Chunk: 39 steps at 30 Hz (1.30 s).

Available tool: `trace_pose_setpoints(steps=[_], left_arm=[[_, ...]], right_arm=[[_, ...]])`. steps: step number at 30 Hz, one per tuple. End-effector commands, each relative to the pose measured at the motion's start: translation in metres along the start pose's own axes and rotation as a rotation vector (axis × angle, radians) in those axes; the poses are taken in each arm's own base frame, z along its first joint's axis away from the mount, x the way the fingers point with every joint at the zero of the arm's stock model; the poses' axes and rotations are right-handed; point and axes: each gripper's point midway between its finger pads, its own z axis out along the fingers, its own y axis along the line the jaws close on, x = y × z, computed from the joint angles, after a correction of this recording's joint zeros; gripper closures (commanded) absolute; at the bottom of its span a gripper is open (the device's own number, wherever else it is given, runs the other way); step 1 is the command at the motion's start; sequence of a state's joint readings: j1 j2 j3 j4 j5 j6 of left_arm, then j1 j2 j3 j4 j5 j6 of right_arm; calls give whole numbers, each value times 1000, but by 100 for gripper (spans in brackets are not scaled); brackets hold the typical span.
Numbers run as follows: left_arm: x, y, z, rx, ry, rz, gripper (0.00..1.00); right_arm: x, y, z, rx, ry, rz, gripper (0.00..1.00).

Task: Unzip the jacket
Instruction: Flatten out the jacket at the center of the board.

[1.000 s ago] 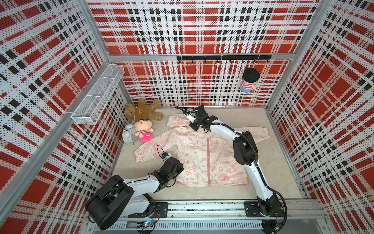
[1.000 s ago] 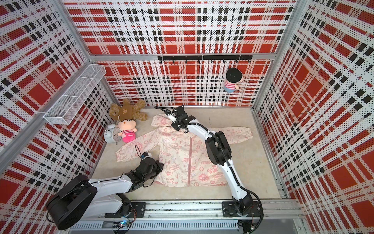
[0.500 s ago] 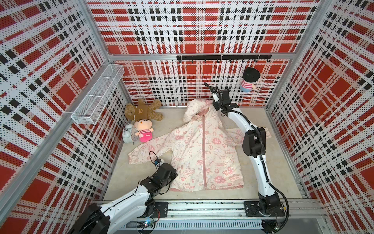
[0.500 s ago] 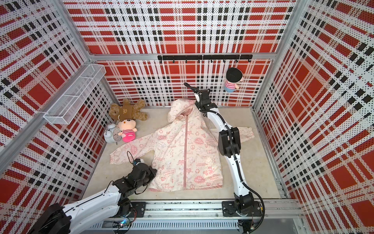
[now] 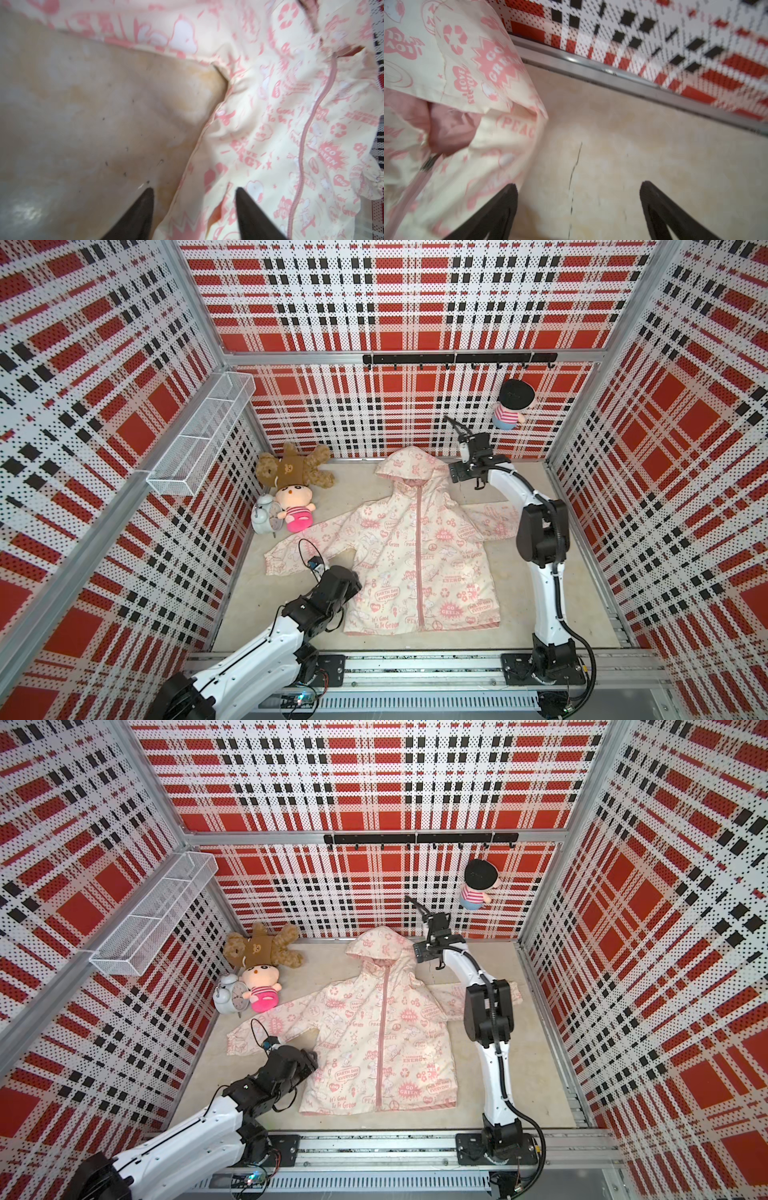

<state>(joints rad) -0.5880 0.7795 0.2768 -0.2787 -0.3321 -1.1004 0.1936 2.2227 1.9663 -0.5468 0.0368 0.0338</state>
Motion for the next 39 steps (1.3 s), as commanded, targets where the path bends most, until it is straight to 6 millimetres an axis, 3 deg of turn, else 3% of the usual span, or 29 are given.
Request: trace_pose_setpoints(steps=[1, 3, 6, 11, 13, 16, 19, 21, 27, 35, 39], left_arm=[[-48, -19, -20, 24, -217, 82, 2], [-74, -35, -37, 72, -319, 86, 2], [-105, -41, -59, 82, -430, 31, 2], [-138, -70, -76, 176, -509, 164, 2], [-145, -81, -76, 192, -523, 217, 2], [-152, -95, -70, 180, -515, 282, 2], [-155, -102, -57, 135, -491, 323, 2], [-154, -107, -49, 133, -472, 338, 2], [-147, -119, -29, 168, -431, 338, 2], [-142, -122, -8, 156, -404, 340, 1], [-139, -117, 3, 132, -397, 338, 0]], right_arm=[[-5, -15, -53, -112, -85, 220, 4], [18, -35, -64, -61, -78, 253, 3], [54, -67, -72, -31, -54, 358, 3], [103, -123, -76, 41, -5, 472, 4], [115, -134, -71, 58, 27, 491, 5], [123, -135, -57, 48, 64, 494, 9], [132, -130, -41, 7, 123, 494, 36], [140, -126, -35, -1, 160, 490, 43], [161, -134, -37, 141, 237, 412, 24], [177, -145, -33, 268, 318, 344, 20], [181, -174, -39, 426, 348, 268, 19]])
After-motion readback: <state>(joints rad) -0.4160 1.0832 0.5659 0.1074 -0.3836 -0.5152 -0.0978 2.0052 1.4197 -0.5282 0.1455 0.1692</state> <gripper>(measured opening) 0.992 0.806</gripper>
